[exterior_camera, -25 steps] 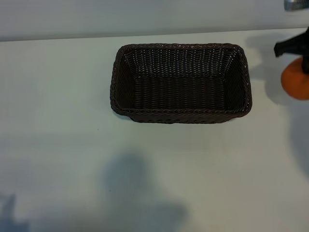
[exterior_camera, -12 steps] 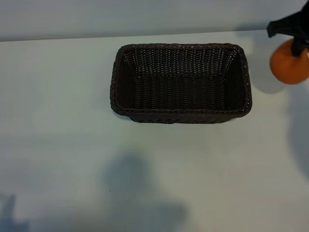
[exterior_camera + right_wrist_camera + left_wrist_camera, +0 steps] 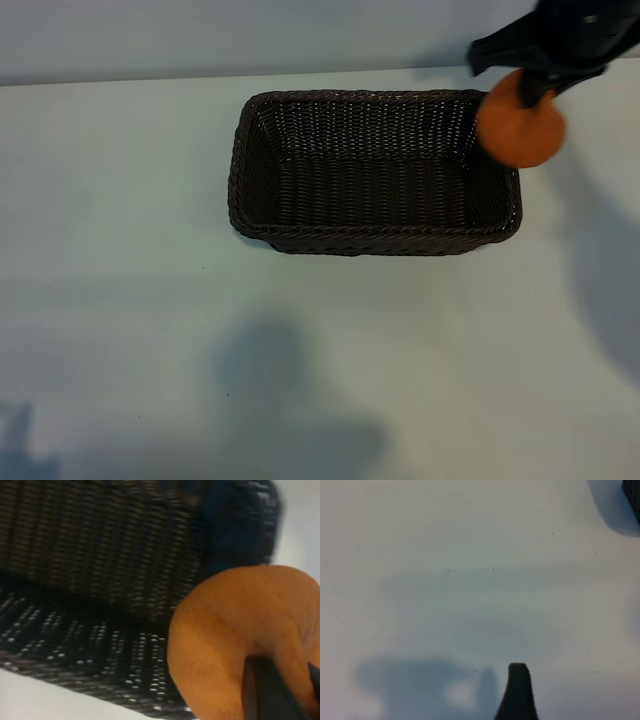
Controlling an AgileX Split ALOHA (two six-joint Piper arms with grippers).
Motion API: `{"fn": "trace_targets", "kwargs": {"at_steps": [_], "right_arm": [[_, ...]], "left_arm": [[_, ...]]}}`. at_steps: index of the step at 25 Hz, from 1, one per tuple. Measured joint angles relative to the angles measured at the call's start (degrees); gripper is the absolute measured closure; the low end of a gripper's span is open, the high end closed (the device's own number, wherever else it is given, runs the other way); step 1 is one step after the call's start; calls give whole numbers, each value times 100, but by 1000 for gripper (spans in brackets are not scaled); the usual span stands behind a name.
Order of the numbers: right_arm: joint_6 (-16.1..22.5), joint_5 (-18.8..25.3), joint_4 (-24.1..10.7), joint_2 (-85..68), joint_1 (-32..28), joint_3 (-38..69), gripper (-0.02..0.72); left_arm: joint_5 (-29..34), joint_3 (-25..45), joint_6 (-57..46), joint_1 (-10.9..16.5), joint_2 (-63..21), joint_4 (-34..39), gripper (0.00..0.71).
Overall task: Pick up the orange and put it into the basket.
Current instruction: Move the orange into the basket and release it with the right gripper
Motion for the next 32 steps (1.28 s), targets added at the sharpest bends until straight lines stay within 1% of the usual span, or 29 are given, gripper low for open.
{"fn": "trace_targets", "kwargs": {"at_steps": [5,9,13,16,24,27,32], "right_arm": [[0,9,13,300,465,-228,608],[0,12,22,611,647,-477,608],[-23,17,48,893,677,-657,608],[-135,-13,43,1054,707,-682,608],[-446,-115,180,1363,707,-689,608],[-493,-188,258,1515,707,-689,608],[-539,-288,277,1733,718,-689,608]], "left_arm": [[0,0,-5,0,0,0,118],[0,0,-5,0,0,0,118],[0,0,-11,0,0,0,118],[0,0,-11,0,0,0,118],[-5,0,-11,0,0,0,118],[-5,0,-11,0,0,0,118],[-5,0,-11,0,0,0,118]]}}
